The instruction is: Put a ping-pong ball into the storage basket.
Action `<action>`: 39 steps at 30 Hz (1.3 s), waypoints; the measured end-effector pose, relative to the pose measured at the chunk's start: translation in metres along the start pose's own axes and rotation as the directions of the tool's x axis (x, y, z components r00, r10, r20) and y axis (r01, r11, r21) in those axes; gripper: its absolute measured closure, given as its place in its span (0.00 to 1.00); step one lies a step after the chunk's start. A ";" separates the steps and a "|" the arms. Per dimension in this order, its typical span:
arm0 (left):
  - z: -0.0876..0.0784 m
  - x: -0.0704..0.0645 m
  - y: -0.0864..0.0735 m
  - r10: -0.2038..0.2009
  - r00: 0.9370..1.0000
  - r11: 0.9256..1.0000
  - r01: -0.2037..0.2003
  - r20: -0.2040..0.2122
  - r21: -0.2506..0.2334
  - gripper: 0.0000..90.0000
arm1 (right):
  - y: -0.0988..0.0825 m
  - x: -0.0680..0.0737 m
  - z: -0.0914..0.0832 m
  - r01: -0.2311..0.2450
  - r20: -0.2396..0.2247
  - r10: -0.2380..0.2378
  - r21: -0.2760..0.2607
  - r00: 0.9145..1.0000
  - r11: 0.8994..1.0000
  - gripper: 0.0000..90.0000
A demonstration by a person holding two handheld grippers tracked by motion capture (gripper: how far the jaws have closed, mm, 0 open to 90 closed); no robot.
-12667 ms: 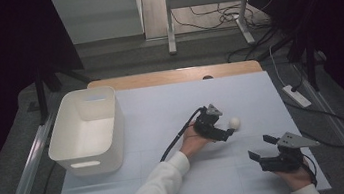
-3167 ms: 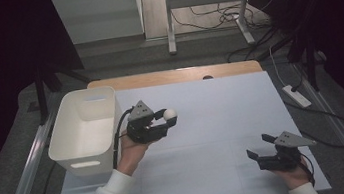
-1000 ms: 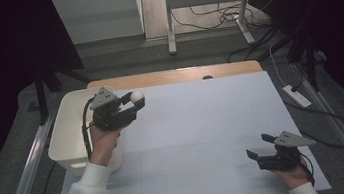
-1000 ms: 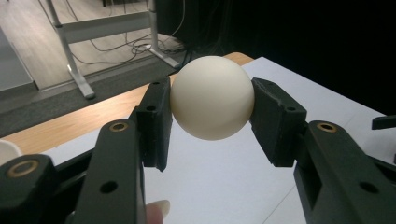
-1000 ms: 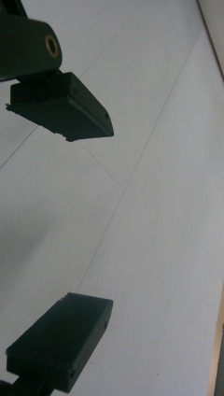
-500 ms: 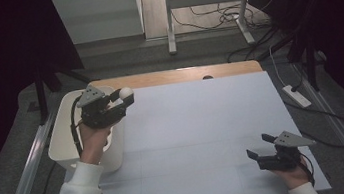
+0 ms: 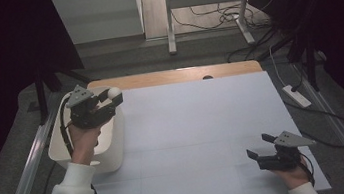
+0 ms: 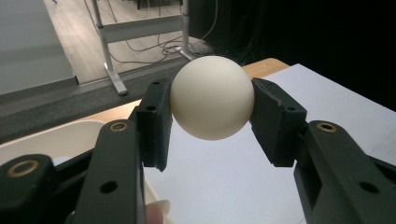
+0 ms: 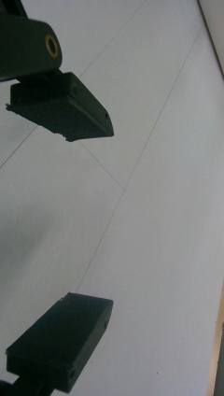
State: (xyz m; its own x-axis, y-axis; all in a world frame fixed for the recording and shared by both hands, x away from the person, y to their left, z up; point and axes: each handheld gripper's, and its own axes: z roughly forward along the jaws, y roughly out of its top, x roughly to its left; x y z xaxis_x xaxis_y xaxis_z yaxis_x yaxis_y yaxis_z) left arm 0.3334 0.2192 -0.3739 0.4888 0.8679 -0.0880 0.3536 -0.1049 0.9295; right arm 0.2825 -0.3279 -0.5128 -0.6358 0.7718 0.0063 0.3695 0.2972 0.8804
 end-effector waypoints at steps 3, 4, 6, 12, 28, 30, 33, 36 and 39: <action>-0.002 0.002 -0.001 -0.003 1.000 1.000 0.003 -0.011 -0.003 0.56 | 0.000 0.000 0.000 0.000 0.000 0.000 -0.001 1.000 1.000 0.17; -0.002 0.003 -0.001 0.000 1.000 1.000 0.000 -0.014 -0.004 0.56 | 0.000 0.000 0.000 -0.001 0.001 0.001 -0.001 1.000 1.000 0.17; -0.002 0.005 -0.001 -0.001 1.000 1.000 0.001 -0.023 -0.003 0.56 | 0.000 0.000 0.000 0.001 0.003 -0.001 0.001 1.000 1.000 0.17; -0.001 0.013 -0.004 -0.007 0.998 1.000 0.007 -0.058 0.013 0.56 | 0.000 0.000 0.000 0.005 0.004 -0.005 0.004 1.000 1.000 0.17; -0.005 0.034 -0.011 -0.045 0.992 0.998 0.049 -0.116 0.028 0.56 | 0.000 0.000 0.000 0.006 0.006 -0.007 0.007 1.000 1.000 0.17; -0.005 0.036 -0.012 -0.048 0.991 0.998 0.052 -0.121 0.035 0.56 | 0.000 0.000 0.001 0.005 0.006 -0.005 0.007 1.000 1.000 0.17; -0.004 0.039 -0.012 -0.052 0.990 0.998 0.058 -0.129 0.039 0.56 | 0.000 0.000 0.001 0.005 0.006 -0.005 0.006 1.000 1.000 0.17; -0.005 0.042 -0.013 -0.056 0.989 0.997 0.062 -0.135 0.042 0.56 | 0.000 0.000 0.001 0.004 0.006 -0.004 0.006 1.000 1.000 0.17; -0.004 0.044 -0.014 -0.061 0.988 0.996 0.068 -0.141 0.049 0.56 | 0.000 0.000 0.001 0.004 0.006 -0.004 0.006 1.000 1.000 0.17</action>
State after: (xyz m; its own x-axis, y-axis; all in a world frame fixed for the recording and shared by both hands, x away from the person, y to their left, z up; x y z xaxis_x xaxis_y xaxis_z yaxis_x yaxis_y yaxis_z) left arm 0.3471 0.2610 -0.3890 0.3489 0.9326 -0.0927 0.4248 -0.0692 0.9026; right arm 0.2833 -0.3279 -0.5132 -0.6329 0.7742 -0.0002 0.3713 0.3038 0.8774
